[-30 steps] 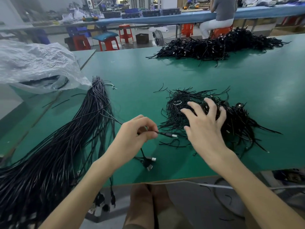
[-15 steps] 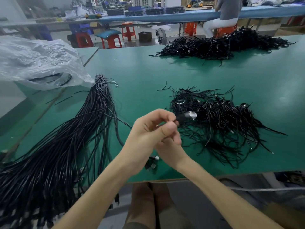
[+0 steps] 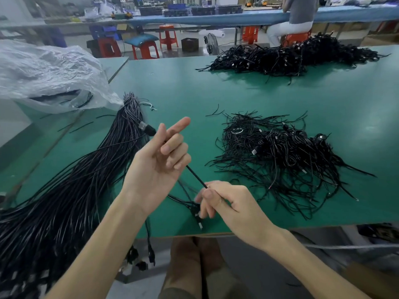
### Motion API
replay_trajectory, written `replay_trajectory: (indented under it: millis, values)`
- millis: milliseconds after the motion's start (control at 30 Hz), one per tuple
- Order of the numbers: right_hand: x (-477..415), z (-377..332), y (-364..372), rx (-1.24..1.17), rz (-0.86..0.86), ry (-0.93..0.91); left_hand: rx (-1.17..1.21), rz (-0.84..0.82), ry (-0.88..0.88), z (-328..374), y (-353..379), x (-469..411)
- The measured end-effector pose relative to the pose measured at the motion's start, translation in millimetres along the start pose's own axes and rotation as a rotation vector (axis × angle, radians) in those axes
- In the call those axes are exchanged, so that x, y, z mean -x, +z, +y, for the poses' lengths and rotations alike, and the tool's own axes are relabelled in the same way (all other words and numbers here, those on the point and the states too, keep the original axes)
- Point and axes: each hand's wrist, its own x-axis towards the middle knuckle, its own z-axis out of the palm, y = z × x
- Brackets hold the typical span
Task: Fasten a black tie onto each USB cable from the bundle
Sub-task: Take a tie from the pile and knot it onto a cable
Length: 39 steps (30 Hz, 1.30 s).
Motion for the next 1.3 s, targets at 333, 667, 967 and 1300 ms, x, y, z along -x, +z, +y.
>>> replay_trajectory:
  millis: [333, 667, 967, 1300]
  values:
    - [5.7, 18.2, -13.0, 0.352, -0.130, 0.113, -0.158, -0.196, 0.047, 23.9, 8.2, 4.3]
    - [-24.7, 27.1, -43.5, 0.772, -0.164, 0.040, -1.276, -0.730, -0.531, 21.4, 12.5, 18.4]
    - [-25.5, -1.0, -39.4, 0.276, 0.033, 0.063, -1.722, -0.098, -0.311, -13.4, -8.5, 4.8]
    - [-13.8, -8.8, 18.5, -0.316, 0.037, 0.154, -0.458, -0.010, -0.084, -34.3, -0.8, 11.4]
